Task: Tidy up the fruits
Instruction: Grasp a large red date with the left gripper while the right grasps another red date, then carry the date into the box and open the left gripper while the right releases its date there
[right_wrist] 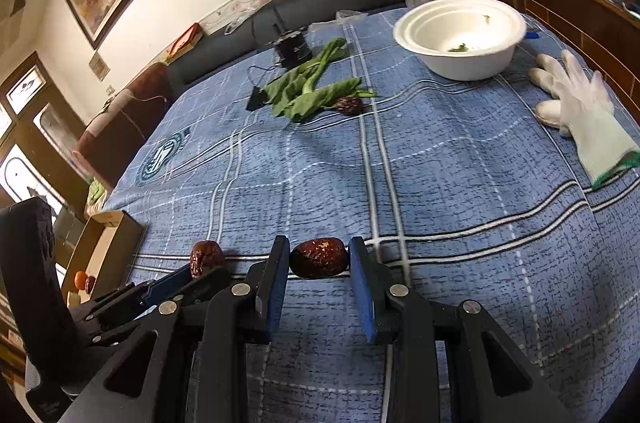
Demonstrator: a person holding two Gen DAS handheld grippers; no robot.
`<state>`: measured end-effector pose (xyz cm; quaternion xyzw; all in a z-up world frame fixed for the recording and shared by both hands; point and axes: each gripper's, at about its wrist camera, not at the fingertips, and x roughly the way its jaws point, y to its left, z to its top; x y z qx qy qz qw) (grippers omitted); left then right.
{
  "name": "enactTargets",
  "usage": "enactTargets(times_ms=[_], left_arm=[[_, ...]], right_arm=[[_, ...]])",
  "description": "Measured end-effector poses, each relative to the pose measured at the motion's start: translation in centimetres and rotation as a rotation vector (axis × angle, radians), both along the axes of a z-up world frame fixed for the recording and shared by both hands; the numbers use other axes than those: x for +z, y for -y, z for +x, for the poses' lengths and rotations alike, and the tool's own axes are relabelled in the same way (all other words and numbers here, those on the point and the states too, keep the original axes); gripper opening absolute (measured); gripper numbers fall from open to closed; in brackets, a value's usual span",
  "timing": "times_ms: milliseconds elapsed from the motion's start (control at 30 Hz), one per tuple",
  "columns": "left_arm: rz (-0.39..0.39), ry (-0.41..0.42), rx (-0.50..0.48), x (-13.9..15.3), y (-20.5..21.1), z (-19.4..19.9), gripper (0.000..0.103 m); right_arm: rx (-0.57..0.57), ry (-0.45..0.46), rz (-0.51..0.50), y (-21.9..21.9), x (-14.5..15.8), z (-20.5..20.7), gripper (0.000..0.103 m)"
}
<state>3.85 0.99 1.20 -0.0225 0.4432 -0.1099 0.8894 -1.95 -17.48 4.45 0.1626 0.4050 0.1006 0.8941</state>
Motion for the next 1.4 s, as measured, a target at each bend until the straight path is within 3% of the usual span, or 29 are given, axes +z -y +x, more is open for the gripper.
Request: enactTargets(times_ms=[233, 500, 800, 1067, 1233, 1400], left_arm=[[-0.090, 0.036, 0.054, 2.6, -4.0, -4.2, 0.028], [-0.140, 0.072, 0.229, 5.1, -13.4, -9.0, 0.028], [-0.071, 0.115, 0.444, 6.4, -24.6, -12.3, 0.028], [-0.064, 0.061, 0.465, 5.2, -28.7, -10.5, 0.028], [-0.101, 0.037, 0.436, 5.2, -30.0, -7.9, 0.028], [-0.092, -0.007, 0.402, 5.2, -30.4, -3.2, 0.028]], right_arm=[[0.046, 0.040, -0.044, -1.9, 0.6, -0.7, 0.032], [0.100, 0.063, -0.110, -4.4, 0.5, -1.6, 0.032], [0.203, 0.079, -0.170, -10.1, 2.4, -2.8, 0.033], [0.427, 0.086, -0.139, -21.0, 5.0, -2.8, 0.033], [0.512, 0.083, -0.181, -27.0, 4.5, -2.0, 0.033], [0.527, 0.046, -0.209, -30.4, 2.9, -0.3, 0.034]])
